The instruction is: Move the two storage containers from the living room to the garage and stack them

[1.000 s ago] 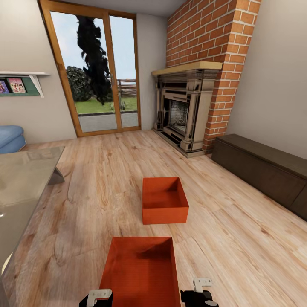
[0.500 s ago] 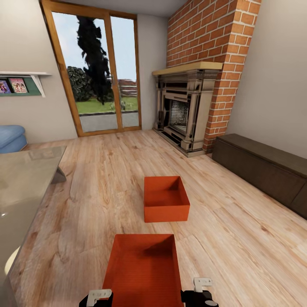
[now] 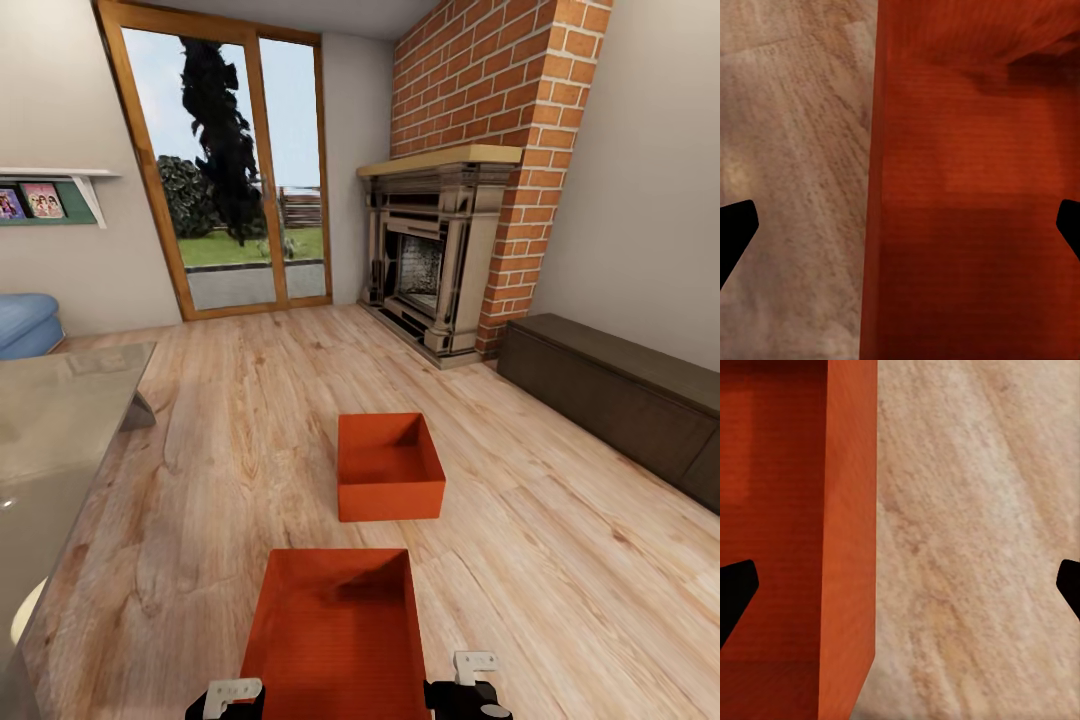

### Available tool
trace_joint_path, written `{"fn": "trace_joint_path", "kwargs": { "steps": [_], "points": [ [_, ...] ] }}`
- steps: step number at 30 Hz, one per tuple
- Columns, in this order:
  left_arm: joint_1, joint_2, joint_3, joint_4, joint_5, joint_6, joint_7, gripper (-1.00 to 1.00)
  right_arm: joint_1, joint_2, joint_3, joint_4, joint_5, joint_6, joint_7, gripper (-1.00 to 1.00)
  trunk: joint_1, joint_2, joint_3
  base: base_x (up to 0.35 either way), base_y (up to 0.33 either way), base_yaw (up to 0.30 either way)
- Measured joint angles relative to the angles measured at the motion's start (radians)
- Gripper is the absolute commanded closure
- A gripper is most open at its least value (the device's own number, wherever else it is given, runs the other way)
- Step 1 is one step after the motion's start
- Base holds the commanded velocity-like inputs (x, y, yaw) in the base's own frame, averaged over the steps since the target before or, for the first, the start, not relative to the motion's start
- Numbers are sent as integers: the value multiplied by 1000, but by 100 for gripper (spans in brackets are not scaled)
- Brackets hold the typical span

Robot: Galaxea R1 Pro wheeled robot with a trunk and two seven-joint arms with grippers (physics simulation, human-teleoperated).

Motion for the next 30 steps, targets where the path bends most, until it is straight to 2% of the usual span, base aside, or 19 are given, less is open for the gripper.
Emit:
{"fn": "trace_joint_path", "kwargs": {
  "steps": [8, 17, 30],
  "points": [
    [0, 0, 0, 0, 0, 0, 0, -100, 0, 0, 1, 0, 0, 0, 0, -100, 0, 0, 0, 0, 0, 0],
    [0, 0, 0, 0, 0, 0, 0, -100, 0, 0, 0, 0, 0, 0, 0, -100, 34, -63, -28, 0, 0, 0],
    [0, 0, 0, 0, 0, 0, 0, -100, 0, 0, 0, 0, 0, 0, 0, -100, 35, -63, -28, 0, 0, 0]
  ]
}}
